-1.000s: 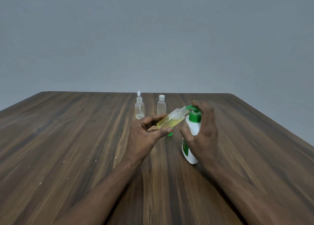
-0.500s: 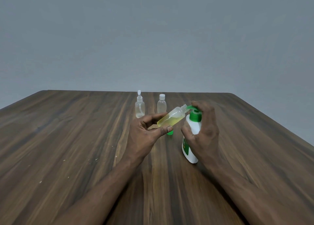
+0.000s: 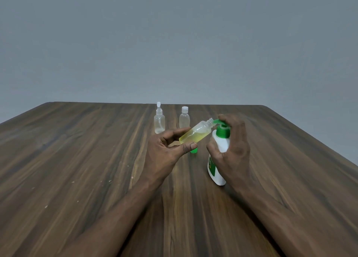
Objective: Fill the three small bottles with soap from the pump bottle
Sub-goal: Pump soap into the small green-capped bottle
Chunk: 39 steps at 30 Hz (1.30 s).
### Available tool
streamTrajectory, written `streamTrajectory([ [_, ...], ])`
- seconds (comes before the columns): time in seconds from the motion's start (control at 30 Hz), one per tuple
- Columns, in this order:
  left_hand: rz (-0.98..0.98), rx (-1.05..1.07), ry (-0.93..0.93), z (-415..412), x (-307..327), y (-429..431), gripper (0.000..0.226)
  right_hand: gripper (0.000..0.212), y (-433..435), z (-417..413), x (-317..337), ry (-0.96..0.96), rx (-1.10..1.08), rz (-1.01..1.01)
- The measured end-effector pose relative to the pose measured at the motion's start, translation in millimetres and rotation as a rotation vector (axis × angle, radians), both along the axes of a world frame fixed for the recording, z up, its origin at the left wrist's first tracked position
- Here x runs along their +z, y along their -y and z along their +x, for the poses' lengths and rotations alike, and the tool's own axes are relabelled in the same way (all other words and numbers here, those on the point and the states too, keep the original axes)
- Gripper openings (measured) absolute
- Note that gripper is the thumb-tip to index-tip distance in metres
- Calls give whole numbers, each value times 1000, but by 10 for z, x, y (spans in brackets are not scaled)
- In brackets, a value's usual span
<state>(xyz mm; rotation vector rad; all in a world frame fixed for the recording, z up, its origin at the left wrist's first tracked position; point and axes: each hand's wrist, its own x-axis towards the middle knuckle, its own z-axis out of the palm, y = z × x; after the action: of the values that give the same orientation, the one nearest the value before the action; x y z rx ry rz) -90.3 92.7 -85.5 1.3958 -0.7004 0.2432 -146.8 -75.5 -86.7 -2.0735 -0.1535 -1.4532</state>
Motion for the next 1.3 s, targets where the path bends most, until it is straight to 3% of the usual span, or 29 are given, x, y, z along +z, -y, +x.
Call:
streamTrajectory([
  [0.77,-22,-53,-30,-5,-18,10,39,67,-6,-34,13,-18,6,0],
  [1.03,-66,-198,-213,18,-131,102,39,69,-11,-28,8,-2,-9,-7],
  [1.3,-320,-349,-444,53,-192,156,40,70,-13,-25,13,-6,-14,-12],
])
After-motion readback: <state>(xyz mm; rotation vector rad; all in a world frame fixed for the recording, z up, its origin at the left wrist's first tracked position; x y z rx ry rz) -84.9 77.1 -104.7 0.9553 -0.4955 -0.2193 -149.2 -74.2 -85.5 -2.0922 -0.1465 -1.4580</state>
